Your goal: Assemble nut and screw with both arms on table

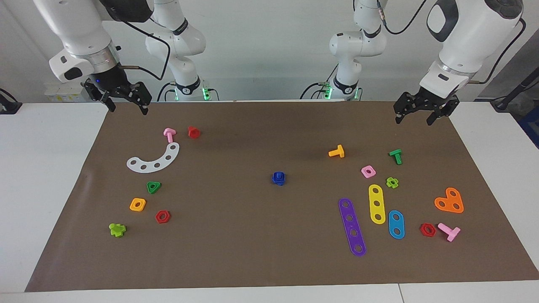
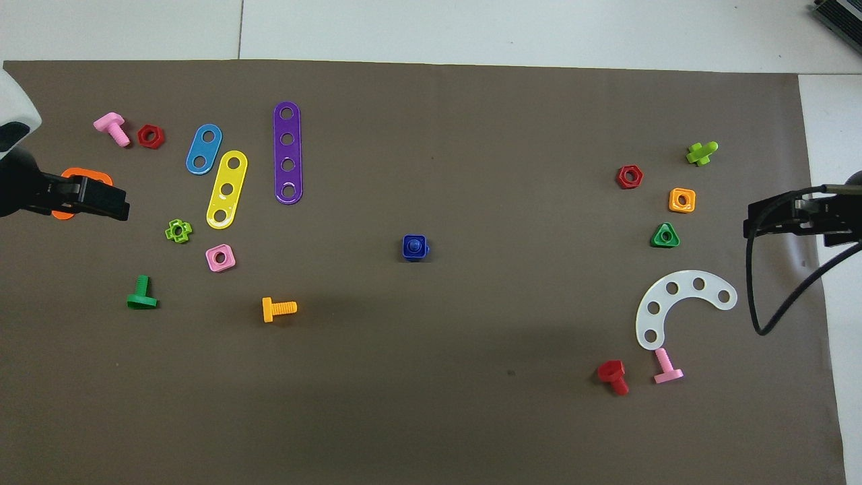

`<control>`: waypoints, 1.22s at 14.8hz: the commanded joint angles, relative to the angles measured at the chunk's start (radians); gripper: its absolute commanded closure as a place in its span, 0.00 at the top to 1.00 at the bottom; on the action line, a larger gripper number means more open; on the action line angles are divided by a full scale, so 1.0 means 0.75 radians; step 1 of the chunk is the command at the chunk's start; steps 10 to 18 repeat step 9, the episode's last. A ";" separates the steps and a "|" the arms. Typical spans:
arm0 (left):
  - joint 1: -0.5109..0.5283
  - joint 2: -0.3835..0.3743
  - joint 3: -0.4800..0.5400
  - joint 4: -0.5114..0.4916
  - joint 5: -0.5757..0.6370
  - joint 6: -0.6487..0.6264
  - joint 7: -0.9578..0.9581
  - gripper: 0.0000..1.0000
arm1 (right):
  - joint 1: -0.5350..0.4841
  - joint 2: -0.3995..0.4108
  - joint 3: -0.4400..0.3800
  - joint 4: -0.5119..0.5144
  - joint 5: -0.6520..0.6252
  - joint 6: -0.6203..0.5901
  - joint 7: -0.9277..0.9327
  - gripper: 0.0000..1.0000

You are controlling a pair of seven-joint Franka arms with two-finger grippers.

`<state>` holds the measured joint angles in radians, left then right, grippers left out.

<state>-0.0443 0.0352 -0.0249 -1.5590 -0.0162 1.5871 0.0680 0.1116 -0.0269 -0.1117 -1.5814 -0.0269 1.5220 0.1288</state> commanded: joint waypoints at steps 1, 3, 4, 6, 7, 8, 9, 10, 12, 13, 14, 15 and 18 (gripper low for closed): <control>0.024 -0.043 -0.010 -0.055 0.022 0.040 0.009 1.00 | -0.006 -0.017 0.002 -0.012 0.005 -0.015 -0.025 1.00; 0.024 -0.043 -0.010 -0.055 0.022 0.040 0.007 1.00 | -0.006 -0.017 0.002 -0.012 0.005 -0.015 -0.025 1.00; 0.024 -0.043 -0.010 -0.053 0.020 0.040 0.005 1.00 | -0.004 -0.015 0.002 -0.012 0.005 -0.013 -0.025 1.00; 0.024 -0.041 -0.010 -0.053 0.020 0.044 -0.003 1.00 | -0.006 -0.015 0.002 -0.012 0.005 -0.015 -0.025 1.00; 0.024 -0.041 -0.010 -0.051 0.020 0.044 -0.005 1.00 | -0.004 -0.015 0.002 -0.012 0.005 -0.015 -0.025 1.00; 0.024 -0.041 -0.010 -0.049 0.020 0.042 -0.005 1.00 | -0.006 -0.017 0.002 -0.012 0.005 -0.015 -0.025 1.00; 0.024 -0.041 -0.010 -0.049 0.020 0.040 -0.005 1.00 | -0.006 -0.017 0.002 -0.012 0.005 -0.013 -0.025 1.00; 0.024 -0.041 -0.010 -0.049 0.020 0.040 -0.005 1.00 | -0.006 -0.017 0.002 -0.012 0.005 -0.013 -0.025 1.00; 0.024 -0.041 -0.010 -0.049 0.020 0.040 -0.005 1.00 | -0.006 -0.017 0.002 -0.012 0.005 -0.013 -0.025 1.00; 0.024 -0.041 -0.010 -0.049 0.020 0.040 -0.005 1.00 | -0.006 -0.017 0.002 -0.012 0.005 -0.013 -0.025 1.00; 0.024 -0.041 -0.010 -0.049 0.020 0.040 -0.005 1.00 | -0.006 -0.017 0.002 -0.012 0.005 -0.013 -0.025 1.00; 0.024 -0.041 -0.010 -0.049 0.020 0.040 -0.005 1.00 | -0.006 -0.017 0.002 -0.012 0.005 -0.013 -0.025 1.00; 0.024 -0.041 -0.010 -0.049 0.020 0.040 -0.005 1.00 | -0.006 -0.017 0.002 -0.012 0.005 -0.013 -0.025 1.00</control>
